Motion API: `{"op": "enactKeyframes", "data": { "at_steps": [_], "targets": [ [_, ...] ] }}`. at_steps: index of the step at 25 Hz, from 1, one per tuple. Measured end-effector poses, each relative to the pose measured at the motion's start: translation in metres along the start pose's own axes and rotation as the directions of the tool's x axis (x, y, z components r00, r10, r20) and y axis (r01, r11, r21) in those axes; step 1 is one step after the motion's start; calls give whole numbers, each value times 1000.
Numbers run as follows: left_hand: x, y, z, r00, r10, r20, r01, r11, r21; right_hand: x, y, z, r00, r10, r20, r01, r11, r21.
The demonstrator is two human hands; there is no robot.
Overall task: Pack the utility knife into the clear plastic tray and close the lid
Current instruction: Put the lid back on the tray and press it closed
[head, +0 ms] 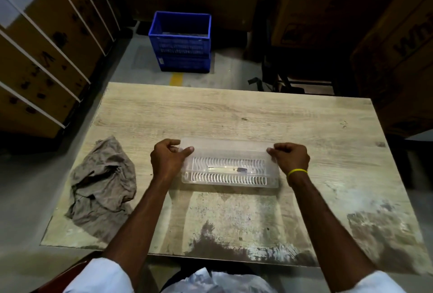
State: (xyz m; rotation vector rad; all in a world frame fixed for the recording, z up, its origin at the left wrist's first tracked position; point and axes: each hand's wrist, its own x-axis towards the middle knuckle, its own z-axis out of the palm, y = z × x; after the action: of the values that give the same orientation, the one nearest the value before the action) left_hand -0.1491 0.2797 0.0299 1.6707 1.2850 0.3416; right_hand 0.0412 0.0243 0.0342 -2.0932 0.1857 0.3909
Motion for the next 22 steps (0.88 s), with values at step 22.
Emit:
{"op": "enactKeyframes", "data": {
  "at_steps": [22],
  "targets": [
    [-11,-20,18,979,202,13,-199,954,224,-6,28,-4,999,8,33,-5,997,-79]
  ]
}}
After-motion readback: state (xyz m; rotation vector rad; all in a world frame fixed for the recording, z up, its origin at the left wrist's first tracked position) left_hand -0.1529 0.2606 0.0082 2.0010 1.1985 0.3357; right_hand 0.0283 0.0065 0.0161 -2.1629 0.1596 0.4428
